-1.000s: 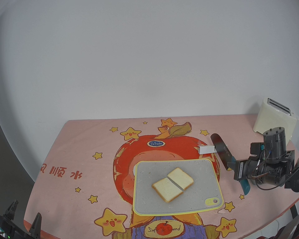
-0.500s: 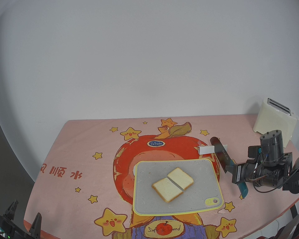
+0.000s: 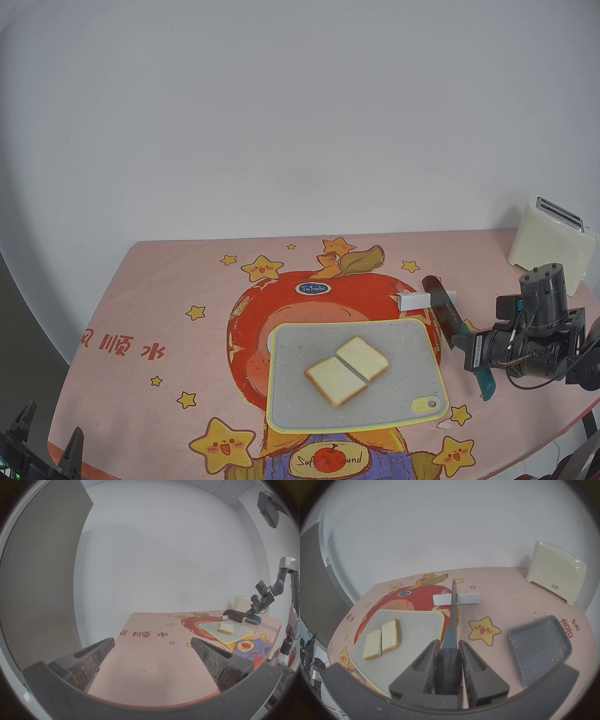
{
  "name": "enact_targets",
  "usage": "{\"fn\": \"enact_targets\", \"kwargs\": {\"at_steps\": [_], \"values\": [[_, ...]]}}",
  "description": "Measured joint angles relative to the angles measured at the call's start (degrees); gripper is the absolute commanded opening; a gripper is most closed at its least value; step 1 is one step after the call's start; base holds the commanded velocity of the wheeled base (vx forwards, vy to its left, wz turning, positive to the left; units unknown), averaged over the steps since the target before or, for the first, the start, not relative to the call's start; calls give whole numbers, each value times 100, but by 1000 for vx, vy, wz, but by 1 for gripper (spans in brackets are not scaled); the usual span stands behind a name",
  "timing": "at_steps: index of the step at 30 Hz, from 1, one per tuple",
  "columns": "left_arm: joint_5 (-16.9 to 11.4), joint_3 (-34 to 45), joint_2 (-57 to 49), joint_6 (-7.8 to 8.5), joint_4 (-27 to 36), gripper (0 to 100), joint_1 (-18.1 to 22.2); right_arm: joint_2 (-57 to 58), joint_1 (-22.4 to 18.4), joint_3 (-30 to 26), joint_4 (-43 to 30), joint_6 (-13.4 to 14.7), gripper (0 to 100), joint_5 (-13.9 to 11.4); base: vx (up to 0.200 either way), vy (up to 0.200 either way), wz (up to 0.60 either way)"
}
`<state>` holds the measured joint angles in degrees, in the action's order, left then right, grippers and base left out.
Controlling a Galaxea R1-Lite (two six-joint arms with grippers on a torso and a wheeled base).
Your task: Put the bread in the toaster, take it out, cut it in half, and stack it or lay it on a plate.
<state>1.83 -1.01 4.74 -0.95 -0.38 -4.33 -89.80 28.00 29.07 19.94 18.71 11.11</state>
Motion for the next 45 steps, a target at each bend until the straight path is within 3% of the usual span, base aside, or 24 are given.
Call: {"fn": "enact_targets", "kwargs": {"at_steps": [25,26,45], "values": [[0,0,0,0,-2,100,1,-45,0,-79,0,-9,0,11,0,0,0],[0,0,0,0,-2,100,1,-45,0,-83,2,-9,100,11,0,0,0],[0,0,0,0,-2,100,1,-28,0,-122,0,-16,100,-5,0,0,0]]}}
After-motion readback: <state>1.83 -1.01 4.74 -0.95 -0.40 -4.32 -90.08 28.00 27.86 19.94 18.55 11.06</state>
